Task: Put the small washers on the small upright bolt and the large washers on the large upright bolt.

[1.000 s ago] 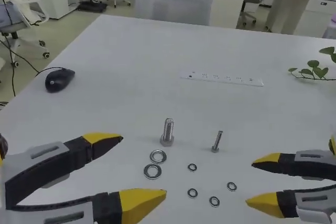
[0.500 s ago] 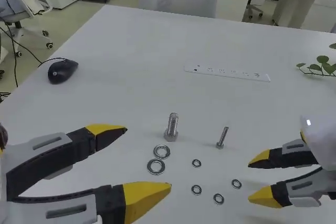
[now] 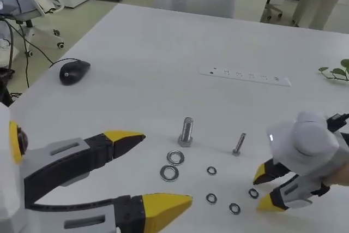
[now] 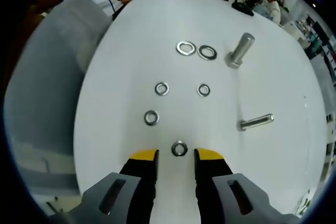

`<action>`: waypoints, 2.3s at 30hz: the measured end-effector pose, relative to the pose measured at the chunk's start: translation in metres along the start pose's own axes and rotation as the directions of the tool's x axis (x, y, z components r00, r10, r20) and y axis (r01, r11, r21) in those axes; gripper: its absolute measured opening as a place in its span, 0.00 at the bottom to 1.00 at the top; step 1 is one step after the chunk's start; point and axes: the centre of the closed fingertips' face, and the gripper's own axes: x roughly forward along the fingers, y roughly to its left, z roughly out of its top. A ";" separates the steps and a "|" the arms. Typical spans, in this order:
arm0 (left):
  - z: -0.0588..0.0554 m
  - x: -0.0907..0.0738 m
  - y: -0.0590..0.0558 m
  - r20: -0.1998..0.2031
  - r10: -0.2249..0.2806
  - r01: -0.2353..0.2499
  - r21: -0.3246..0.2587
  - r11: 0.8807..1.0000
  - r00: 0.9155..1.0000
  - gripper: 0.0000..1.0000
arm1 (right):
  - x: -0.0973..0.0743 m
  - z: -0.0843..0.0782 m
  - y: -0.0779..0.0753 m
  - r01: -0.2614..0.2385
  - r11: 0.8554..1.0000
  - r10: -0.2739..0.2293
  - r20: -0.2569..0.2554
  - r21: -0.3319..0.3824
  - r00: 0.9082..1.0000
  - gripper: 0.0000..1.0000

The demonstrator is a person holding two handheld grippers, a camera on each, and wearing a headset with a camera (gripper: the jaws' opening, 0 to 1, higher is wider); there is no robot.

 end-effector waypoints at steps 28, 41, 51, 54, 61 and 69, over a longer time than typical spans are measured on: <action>0.003 -0.002 0.004 0.018 0.013 -0.013 0.000 1.000 1.000 0.61 | 0.002 -0.005 -0.007 -0.039 0.998 0.035 -0.081 -0.043 0.996 0.12; 0.002 0.002 -0.002 0.014 0.000 0.000 0.004 1.000 1.000 0.61 | -0.023 0.004 -0.009 -0.035 0.999 0.034 -0.052 -0.017 0.998 0.12; 0.004 0.004 -0.005 0.021 -0.011 0.011 0.009 1.000 1.000 0.61 | -0.067 0.020 -0.050 0.047 0.997 -0.052 -0.076 -0.061 0.996 0.12; 0.005 0.004 -0.007 0.023 -0.014 0.014 0.009 1.000 1.000 0.61 | -0.076 0.029 -0.065 0.073 0.995 -0.078 -0.074 -0.063 0.994 0.12; 0.004 0.003 -0.005 0.025 -0.008 0.008 0.006 1.000 1.000 0.61 | -0.075 0.043 -0.085 0.079 0.994 -0.087 -0.100 -0.079 0.991 0.12; 0.003 0.001 -0.002 0.029 0.001 -0.001 -0.006 1.000 1.000 0.61 | -0.056 0.042 -0.087 0.047 0.995 -0.058 -0.137 -0.083 0.989 0.12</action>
